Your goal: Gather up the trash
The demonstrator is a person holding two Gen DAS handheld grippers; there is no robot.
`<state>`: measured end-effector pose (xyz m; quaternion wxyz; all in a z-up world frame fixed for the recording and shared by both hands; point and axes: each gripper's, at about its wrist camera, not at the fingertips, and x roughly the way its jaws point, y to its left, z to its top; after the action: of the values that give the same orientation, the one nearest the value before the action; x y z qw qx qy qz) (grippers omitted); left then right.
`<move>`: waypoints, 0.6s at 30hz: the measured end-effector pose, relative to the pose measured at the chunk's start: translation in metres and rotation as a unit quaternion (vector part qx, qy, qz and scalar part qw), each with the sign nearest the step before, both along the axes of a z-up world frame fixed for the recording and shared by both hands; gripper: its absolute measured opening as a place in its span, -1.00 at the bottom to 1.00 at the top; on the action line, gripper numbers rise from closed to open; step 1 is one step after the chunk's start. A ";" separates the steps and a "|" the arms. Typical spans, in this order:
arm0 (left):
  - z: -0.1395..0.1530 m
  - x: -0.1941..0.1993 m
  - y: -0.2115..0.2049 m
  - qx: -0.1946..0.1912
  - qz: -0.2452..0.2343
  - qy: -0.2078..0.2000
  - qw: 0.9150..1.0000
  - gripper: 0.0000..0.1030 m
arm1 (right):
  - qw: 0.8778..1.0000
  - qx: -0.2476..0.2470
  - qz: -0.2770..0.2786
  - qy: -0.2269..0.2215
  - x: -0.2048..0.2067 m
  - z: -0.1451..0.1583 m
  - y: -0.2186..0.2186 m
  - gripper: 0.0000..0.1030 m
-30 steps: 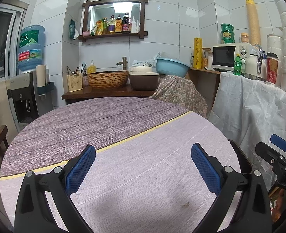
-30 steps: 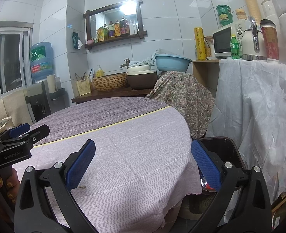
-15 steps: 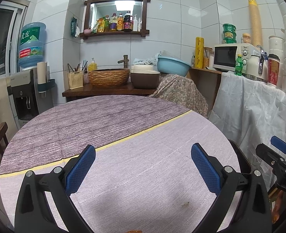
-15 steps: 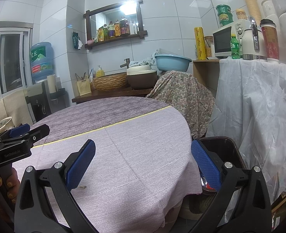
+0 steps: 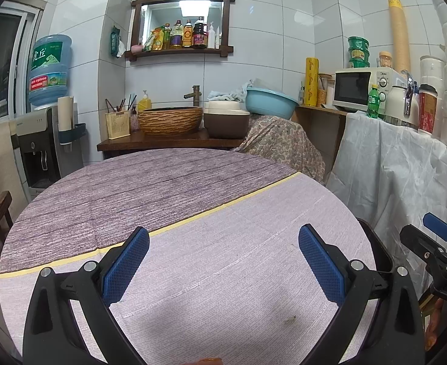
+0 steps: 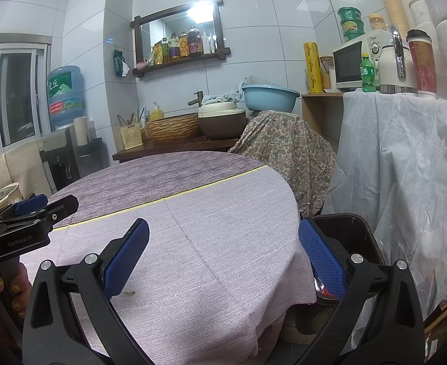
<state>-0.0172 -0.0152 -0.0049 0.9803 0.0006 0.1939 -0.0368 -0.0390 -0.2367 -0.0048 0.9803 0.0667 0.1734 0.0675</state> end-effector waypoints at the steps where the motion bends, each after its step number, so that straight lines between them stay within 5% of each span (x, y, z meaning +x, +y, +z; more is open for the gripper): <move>1: 0.000 0.000 0.000 0.000 -0.001 0.000 1.000 0.89 | 1.000 0.000 0.000 0.000 0.000 0.000 0.000 0.89; 18: 0.000 0.002 -0.001 -0.002 -0.002 0.001 1.000 0.89 | 1.000 0.001 0.000 0.001 0.000 0.000 0.000 0.89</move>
<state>-0.0149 -0.0161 -0.0049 0.9801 -0.0010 0.1949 -0.0389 -0.0392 -0.2368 -0.0046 0.9800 0.0676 0.1743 0.0680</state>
